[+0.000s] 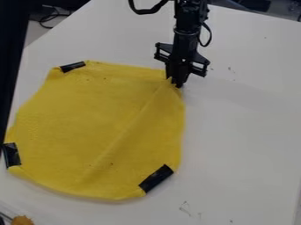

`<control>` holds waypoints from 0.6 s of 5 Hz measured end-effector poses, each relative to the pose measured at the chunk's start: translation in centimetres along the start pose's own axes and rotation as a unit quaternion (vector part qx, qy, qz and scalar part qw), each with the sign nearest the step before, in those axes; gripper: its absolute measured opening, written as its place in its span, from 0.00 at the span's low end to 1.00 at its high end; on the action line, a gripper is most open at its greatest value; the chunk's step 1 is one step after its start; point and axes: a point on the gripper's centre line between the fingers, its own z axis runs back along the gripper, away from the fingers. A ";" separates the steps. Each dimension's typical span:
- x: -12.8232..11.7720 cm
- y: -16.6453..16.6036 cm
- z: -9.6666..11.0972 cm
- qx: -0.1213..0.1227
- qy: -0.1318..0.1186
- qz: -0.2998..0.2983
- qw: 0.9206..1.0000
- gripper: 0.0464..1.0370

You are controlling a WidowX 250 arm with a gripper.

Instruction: Fold cloth from top right to bottom left

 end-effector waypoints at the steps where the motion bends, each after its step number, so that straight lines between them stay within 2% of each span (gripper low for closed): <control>1: 0.5 -0.4 2.2 0.038 -0.027 0.021 0.999 0.09; 2: 0.2 -0.2 5.7 0.078 -0.066 0.048 0.994 0.07; 3: -2.1 0.3 6.6 0.088 -0.077 0.086 0.989 0.07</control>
